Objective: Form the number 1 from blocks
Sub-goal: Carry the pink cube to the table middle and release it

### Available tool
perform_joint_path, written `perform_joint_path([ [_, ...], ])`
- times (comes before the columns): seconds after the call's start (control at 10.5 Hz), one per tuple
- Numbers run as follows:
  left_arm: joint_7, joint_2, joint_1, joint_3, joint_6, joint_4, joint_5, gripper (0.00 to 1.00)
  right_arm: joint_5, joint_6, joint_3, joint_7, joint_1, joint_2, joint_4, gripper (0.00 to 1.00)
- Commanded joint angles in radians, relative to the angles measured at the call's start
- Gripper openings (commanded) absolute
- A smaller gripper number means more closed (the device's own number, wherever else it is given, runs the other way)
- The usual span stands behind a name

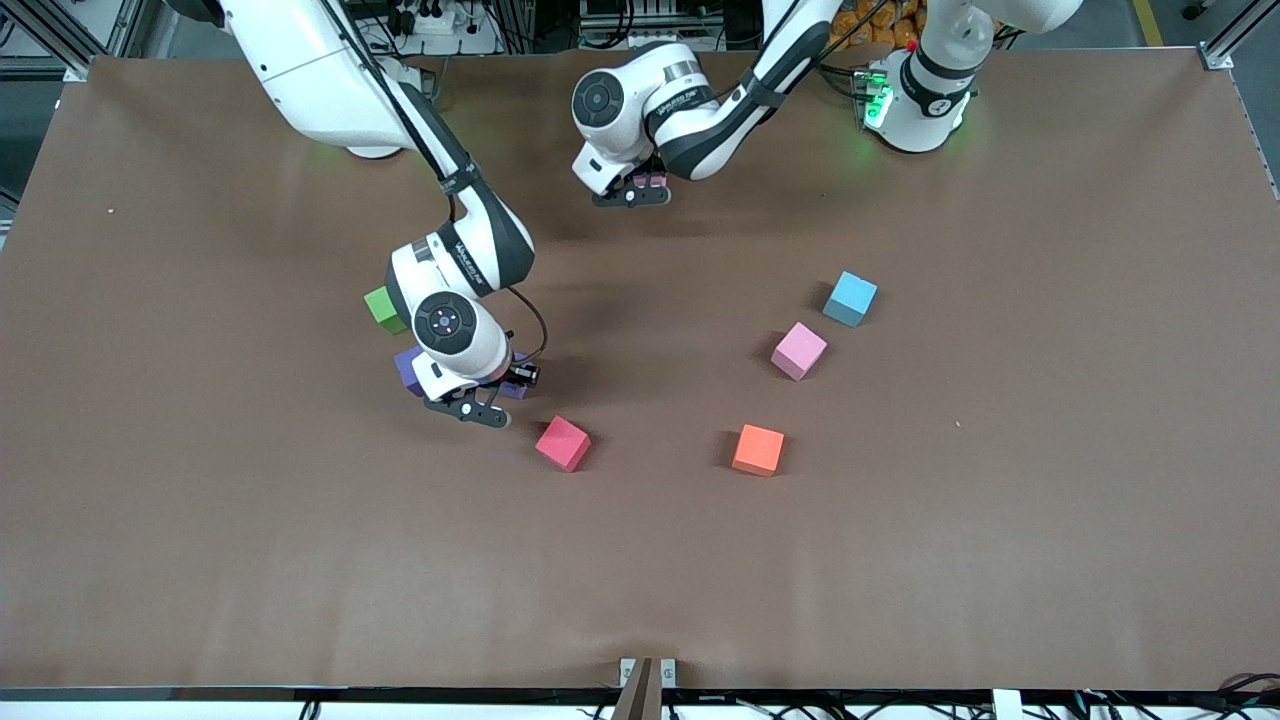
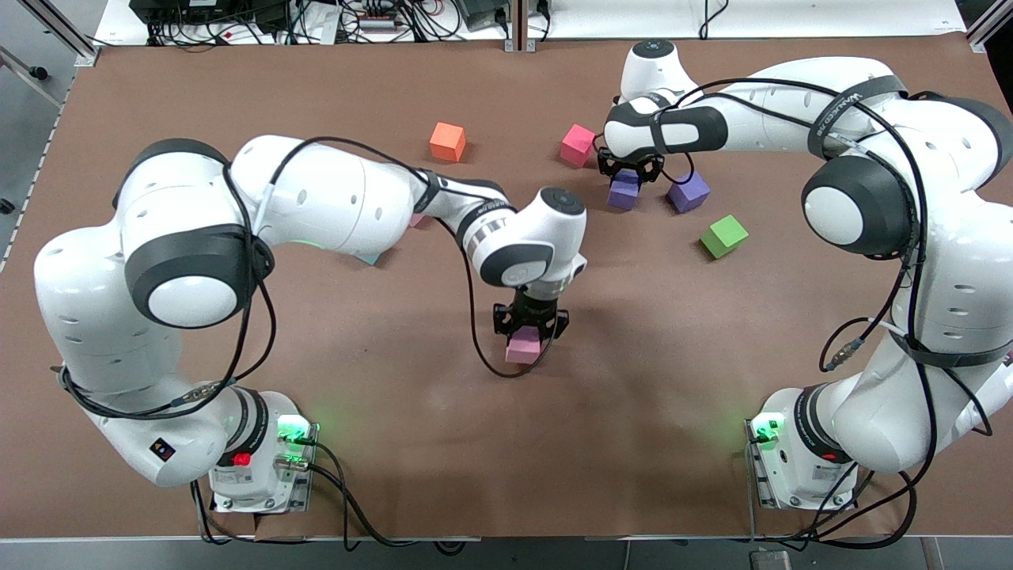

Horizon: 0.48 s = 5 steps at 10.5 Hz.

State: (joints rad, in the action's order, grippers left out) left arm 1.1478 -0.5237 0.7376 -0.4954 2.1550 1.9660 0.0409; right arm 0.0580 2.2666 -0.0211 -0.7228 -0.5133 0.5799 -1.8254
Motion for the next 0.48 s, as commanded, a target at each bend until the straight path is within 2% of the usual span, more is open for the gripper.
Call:
perform_joint_path([
  [0.0, 0.018, 0.021, 0.014, 0.001, 0.107, 0.071, 0.001, 0.00, 0.011, 0.010, 0.000, 0.017, -0.002, -0.006, -0.011, 0.31],
  [0.38, 0.009, 0.022, 0.012, 0.001, 0.123, 0.063, -0.015, 0.00, 0.011, -0.021, 0.001, 0.016, 0.009, -0.021, 0.015, 0.25],
])
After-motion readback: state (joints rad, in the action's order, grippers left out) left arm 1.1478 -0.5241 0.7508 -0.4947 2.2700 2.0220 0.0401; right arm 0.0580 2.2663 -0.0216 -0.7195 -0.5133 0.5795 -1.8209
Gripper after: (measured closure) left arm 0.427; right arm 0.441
